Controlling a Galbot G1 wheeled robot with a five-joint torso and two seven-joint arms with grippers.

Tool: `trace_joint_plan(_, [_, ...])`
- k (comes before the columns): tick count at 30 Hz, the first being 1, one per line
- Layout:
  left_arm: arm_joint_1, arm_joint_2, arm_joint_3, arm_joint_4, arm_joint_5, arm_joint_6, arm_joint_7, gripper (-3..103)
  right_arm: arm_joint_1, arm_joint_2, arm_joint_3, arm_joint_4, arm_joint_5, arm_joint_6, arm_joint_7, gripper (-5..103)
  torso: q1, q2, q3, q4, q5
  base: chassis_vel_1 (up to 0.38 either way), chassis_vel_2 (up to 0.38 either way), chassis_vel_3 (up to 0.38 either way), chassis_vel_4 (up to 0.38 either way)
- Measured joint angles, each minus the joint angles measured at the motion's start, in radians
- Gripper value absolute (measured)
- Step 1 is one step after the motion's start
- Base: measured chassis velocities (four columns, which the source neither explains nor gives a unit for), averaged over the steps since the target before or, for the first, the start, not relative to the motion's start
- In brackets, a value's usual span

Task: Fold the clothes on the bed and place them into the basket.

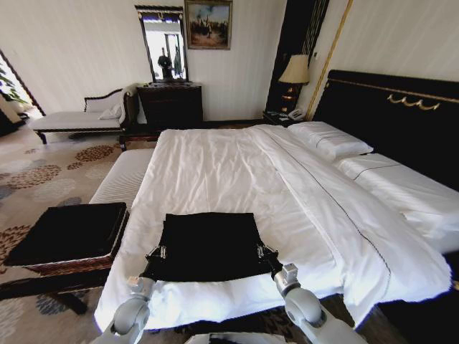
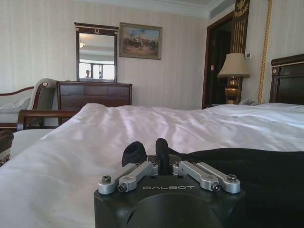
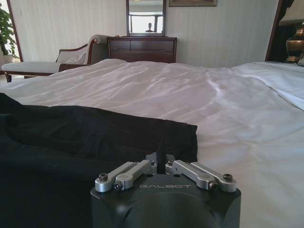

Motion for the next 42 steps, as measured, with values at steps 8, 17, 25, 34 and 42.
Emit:
trace_joint_plan(8, [0.061,0.007,-0.042,-0.053,0.003,-0.004,-0.002,35,-0.037,-0.001,0.008,0.017,-0.009,0.024,-0.002,27,0.000,0.000,0.000,0.0001,0.0000,0.000,0.000,0.000,0.000])
trace_joint_plan(17, [0.115,0.014,-0.132,-0.100,-0.094,-0.003,0.007,73,-0.109,-0.011,0.124,0.110,0.017,0.043,0.001,65,0.000,0.000,0.000,0.0002,0.0000,0.000,0.000,0.000,0.000])
trace_joint_plan(25, [-0.032,0.031,-0.123,-0.054,-0.252,0.111,-0.038,98,-0.066,-0.015,0.151,0.107,0.085,0.015,0.022,86,0.000,0.000,0.000,0.0002,-0.0001,0.000,0.000,0.000,0.000])
trace_joint_plan(34, [-0.272,0.055,0.016,0.091,-0.377,0.245,-0.097,100,-0.028,0.001,0.141,0.077,0.099,-0.002,0.030,100,0.000,0.000,0.000,0.0001,-0.0001,0.000,0.000,0.000,0.000])
trace_joint_plan(42, [-0.371,0.033,0.087,0.154,-0.464,0.329,-0.115,100,-0.037,0.030,0.137,0.078,0.095,-0.013,0.038,100,0.000,0.000,0.000,0.0001,0.0000,0.000,0.000,0.000,0.000])
